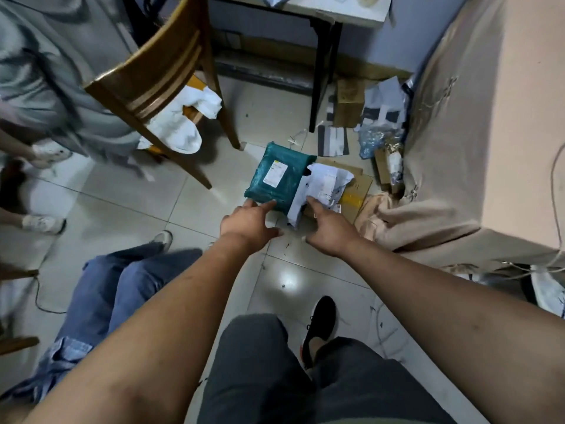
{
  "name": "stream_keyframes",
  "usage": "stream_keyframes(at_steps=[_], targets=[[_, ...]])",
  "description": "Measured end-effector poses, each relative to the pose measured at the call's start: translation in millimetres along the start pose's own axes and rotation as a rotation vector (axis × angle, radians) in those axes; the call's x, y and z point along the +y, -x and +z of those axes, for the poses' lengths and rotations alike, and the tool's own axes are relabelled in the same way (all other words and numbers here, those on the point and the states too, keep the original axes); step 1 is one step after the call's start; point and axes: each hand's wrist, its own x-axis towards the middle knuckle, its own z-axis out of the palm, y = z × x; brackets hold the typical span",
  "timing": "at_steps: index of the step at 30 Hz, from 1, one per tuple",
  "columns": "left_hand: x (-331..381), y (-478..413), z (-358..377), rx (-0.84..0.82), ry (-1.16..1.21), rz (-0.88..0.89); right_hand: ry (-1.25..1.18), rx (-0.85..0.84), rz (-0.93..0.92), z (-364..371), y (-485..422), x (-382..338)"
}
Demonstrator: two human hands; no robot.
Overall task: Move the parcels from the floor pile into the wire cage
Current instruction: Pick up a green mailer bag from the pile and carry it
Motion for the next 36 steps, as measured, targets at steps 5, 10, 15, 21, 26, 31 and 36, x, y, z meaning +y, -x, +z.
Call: stream_keyframes(at_steps=[5, 10, 15, 21, 26, 31, 36], targets=[[-16.3, -56.8, -19.7, -0.035, -0.034, -0.003, -0.077, -0.005, 0.035, -13.6, -56.0, -16.6], [-43.3, -130.6, -29.1, -0.061, -0.048, 0.04, -0.158, -0.014, 0.087, -12.1, -128.4, -30.3], [-75.4, -227.5, -23.4, -0.09, -0.014, 0.079, -0.26, 0.022, 0.186, 4.3, -219.1, -31.1], [-104.1, -349.3, 39.5, -0.133, 0.037, 0.042, -0.366, 0.049, 0.251, 59.0, -336.9, 8.4], [-105.9, -448.3, 136.1, -0.163, 0.284, -0.109, -0.285, 0.12, 0.156, 117.6, -437.7, 63.9], [-99.5, -523.0, 229.6, -0.139, 0.338, -0.174, -0.111, 0.095, 0.132, 171.0, -508.4, 121.0], [-137.6, -586.4, 276.4, -0.133, 0.466, -0.067, -0.12, 0.072, 0.332, 212.5, -553.2, 158.2]])
